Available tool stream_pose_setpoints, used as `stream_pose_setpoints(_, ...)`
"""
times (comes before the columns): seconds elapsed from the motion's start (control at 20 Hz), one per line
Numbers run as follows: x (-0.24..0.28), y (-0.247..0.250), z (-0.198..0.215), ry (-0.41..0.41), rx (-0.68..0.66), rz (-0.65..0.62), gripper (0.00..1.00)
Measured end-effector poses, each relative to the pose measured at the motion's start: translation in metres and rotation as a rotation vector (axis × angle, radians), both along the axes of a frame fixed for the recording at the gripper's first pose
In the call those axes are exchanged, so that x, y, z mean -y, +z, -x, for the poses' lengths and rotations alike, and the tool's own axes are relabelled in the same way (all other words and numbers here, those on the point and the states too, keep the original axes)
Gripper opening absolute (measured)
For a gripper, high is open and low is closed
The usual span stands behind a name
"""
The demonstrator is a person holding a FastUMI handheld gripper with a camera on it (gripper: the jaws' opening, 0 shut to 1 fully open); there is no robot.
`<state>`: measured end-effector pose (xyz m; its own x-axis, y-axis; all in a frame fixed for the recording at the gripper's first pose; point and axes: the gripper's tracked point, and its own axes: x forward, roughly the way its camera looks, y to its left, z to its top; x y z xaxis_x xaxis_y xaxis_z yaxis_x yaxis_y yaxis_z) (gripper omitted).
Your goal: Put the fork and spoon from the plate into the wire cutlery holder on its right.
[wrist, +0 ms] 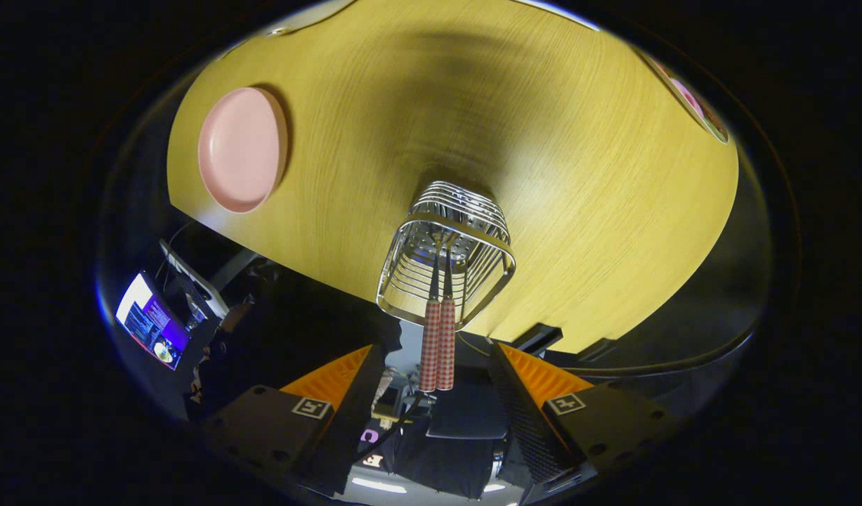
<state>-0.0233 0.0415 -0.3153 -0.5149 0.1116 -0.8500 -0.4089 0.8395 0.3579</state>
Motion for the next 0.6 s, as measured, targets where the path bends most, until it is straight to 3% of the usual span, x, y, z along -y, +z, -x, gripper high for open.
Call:
stream_pose_setpoints(0.25, 0.008, 0.032, -0.001, -0.178, 0.271, -0.151, 1.0)
stream_pose_setpoints(0.45, 0.007, 0.061, -0.011, -0.348, 0.566, -0.245, 1.0)
stream_pose_setpoints(0.6, 0.012, 0.089, -0.028, -0.428, 0.828, -0.267, 1.0)
